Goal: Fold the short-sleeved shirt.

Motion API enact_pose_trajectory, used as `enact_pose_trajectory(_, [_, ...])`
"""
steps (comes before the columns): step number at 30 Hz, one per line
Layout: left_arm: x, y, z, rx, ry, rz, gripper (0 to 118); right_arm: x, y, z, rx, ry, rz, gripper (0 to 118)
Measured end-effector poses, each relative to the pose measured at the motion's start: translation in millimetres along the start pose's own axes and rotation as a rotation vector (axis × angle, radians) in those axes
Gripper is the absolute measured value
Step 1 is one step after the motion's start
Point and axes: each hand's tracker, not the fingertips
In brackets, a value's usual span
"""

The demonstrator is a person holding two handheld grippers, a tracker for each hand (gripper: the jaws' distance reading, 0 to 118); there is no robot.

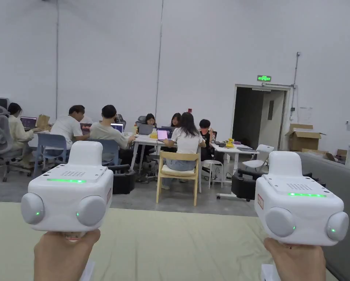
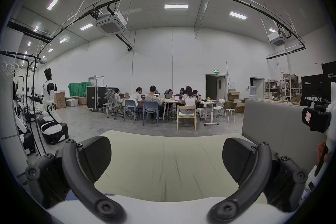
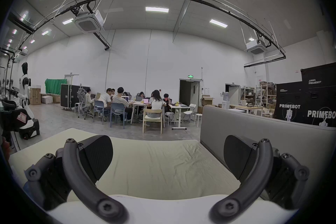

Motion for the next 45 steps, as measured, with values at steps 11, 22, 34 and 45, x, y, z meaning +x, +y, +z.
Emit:
enact_pose_trajectory(11, [3.3, -4.6, -4.6, -0.004, -0.012, 0.000, 118, -1.7, -7.2, -6.6, -0.007, -0.010, 0.015, 118])
enact_pose_trajectory(22, [3.9, -4.2, -3.7, 0.002, -0.011, -0.009, 118, -0.3, -12.3, -11.1, -0.010, -0.012, 0.005, 118])
enact_pose_trajectory(34, [2.1, -9.7, -5.8, 0.004, -0.001, -0.006, 118, -3.2, -10.4, -6.6, -0.001, -0.013, 0.022, 118])
enact_pose_trajectory(45, [-1.7, -2.6, -3.1, 0.023, 0.006, 0.008, 118, -1.5, -11.9, -8.6, -0.004, -0.014, 0.017, 118])
